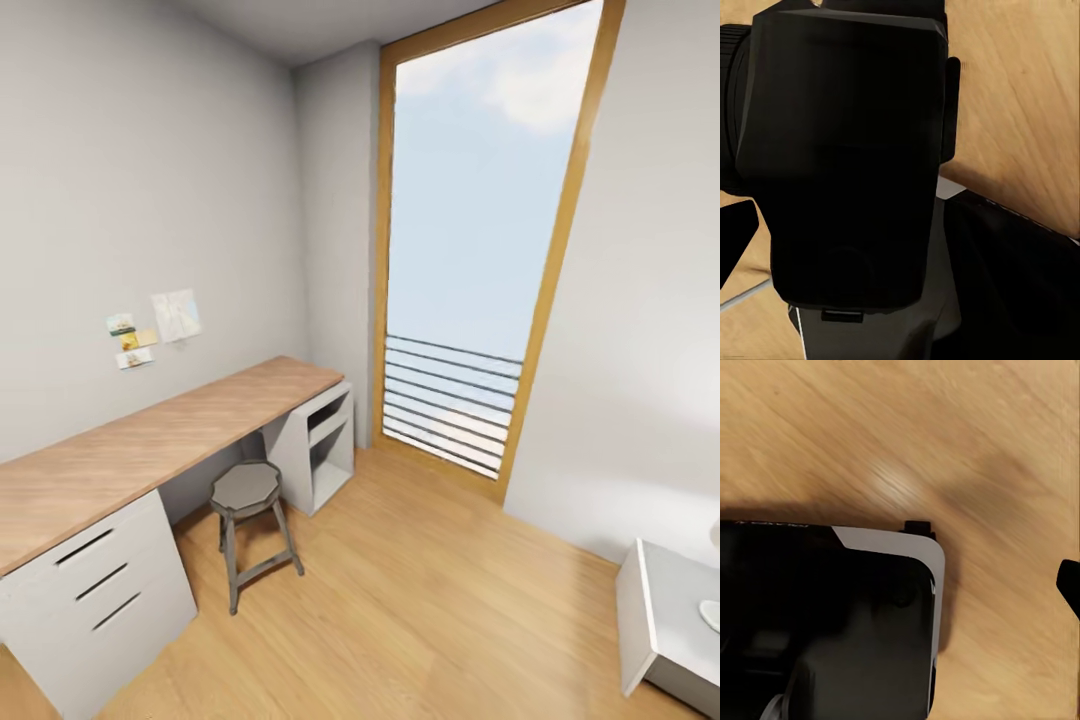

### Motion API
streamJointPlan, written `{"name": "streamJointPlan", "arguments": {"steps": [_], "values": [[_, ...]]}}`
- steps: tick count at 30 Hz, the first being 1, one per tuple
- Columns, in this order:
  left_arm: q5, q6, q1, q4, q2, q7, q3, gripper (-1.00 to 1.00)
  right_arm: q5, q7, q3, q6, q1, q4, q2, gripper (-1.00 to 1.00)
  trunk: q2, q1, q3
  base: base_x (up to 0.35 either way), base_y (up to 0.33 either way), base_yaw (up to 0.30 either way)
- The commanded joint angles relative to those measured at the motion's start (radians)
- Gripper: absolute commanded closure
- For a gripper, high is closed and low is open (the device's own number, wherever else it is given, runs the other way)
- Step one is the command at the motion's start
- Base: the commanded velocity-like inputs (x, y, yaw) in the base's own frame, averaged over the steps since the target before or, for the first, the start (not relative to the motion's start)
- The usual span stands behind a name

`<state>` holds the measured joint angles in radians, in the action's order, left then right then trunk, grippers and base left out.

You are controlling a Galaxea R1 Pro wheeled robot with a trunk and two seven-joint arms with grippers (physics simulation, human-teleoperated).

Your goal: Attach the digital camera to the camera tripod in the bedroom.

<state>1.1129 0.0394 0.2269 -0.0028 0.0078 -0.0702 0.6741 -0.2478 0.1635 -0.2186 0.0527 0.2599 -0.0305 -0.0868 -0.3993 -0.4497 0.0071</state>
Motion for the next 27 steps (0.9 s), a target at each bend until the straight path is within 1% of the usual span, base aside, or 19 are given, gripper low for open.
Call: {"name": "streamJointPlan", "arguments": {"steps": [1, 5, 8, 23, 27], "values": [[0.004, 0.001, 0.0, 0.0, 0.0, -0.003, 0.009, 1.0, -0.009, 0.002, -0.009, 0.006, 0.001, -0.003, -0.001, -1.0, -0.001, 0.0, 0.0, 0.0, 0.0, 0.287], [0.008, 0.002, 0.0, 0.0, 0.0, -0.003, 0.008, 1.0, -0.009, 0.002, -0.009, 0.006, 0.001, -0.003, -0.001, -1.0, -0.001, 0.0, 0.0, -0.036, -0.017, 0.288], [0.011, 0.002, 0.0, 0.0, 0.0, -0.004, 0.007, 1.0, -0.009, 0.002, -0.009, 0.006, 0.001, -0.003, -0.001, -1.0, -0.001, 0.0, 0.0, -0.155, -0.086, 0.288], [0.013, 0.002, 0.0, 0.0, 0.0, -0.003, 0.003, 1.0, -0.01, 0.002, -0.008, 0.006, 0.001, -0.003, 0.001, -1.0, -0.001, 0.0, 0.0, -0.268, -0.126, 0.288], [0.013, 0.002, 0.0, 0.0, 0.0, -0.003, 0.002, 1.0, -0.01, 0.002, -0.008, 0.006, 0.001, -0.003, 0.001, -1.0, -0.001, 0.0, 0.0, -0.164, -0.076, 0.288]]}}
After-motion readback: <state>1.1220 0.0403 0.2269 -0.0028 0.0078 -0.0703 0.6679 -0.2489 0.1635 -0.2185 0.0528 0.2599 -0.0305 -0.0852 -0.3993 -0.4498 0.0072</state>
